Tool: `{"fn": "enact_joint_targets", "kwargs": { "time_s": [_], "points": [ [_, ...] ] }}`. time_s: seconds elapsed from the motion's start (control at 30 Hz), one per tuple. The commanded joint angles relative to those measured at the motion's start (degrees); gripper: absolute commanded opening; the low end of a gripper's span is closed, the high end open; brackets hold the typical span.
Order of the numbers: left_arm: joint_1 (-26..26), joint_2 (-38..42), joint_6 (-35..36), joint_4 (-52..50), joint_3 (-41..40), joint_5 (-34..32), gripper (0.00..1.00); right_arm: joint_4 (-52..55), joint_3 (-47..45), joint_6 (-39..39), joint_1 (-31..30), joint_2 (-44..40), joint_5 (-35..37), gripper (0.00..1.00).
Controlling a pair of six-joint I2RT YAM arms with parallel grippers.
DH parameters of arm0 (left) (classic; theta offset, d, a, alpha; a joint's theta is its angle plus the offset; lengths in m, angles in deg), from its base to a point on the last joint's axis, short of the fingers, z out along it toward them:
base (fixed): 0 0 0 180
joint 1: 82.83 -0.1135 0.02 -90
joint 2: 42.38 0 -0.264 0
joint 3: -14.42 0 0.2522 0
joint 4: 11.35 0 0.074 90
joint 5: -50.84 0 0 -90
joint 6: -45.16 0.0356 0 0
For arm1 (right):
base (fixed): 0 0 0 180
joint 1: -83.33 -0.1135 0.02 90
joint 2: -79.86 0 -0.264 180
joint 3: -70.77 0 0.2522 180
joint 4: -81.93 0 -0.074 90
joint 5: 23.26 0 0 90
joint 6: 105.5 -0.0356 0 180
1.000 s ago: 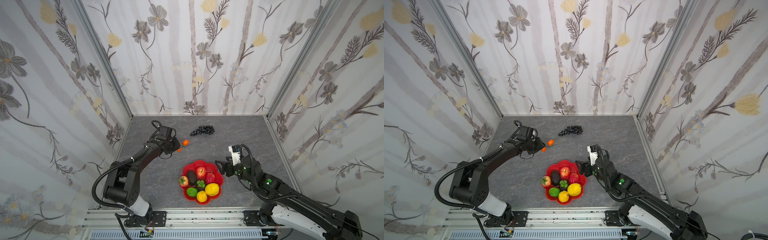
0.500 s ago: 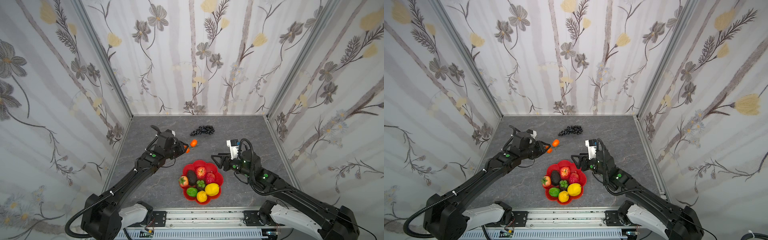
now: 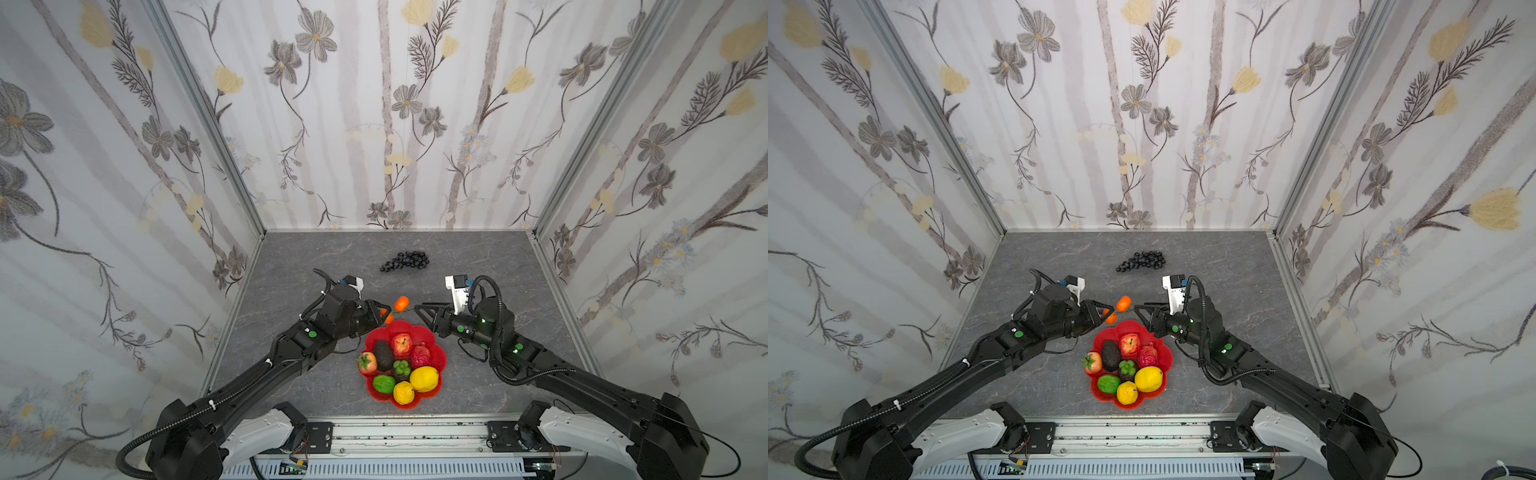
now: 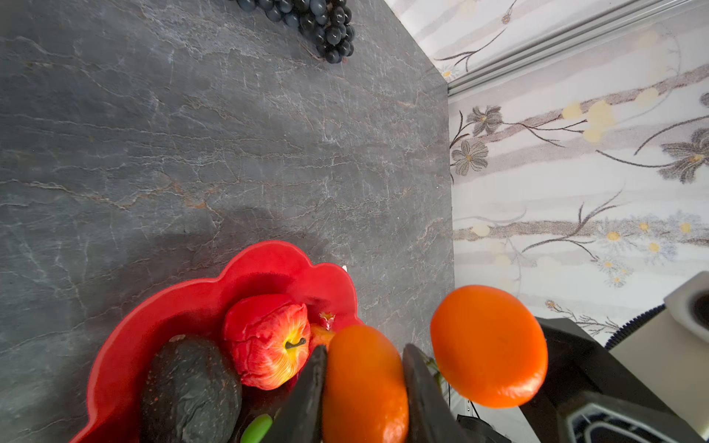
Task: Arrange fruit in a fruit bowl
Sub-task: Place the fruits in the fruit bowl.
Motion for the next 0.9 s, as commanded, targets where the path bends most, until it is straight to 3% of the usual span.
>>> {"fn": "enact_joint_targets", "kwargs": {
  "time_s": [0.0,0.43,0.87],
  "points": [
    [0.5,1.1,-0.9,2.1,-0.9,-1.4,0.3,-1.6,0.7,-0.1,-0.9,1.0,1.7,0.4],
    [0.9,1.9,-1.6,2.0,-2.3,-2.0,0.3,2.9,5.3,3.0,-4.2,4.5,0.7,0.24],
    [0.9,0.9,-0.7,1.4,-1.8,-1.2,0.32,8.4,8.8,5.2,-5.9,6.7,4.8,0.06]
  ]
}}
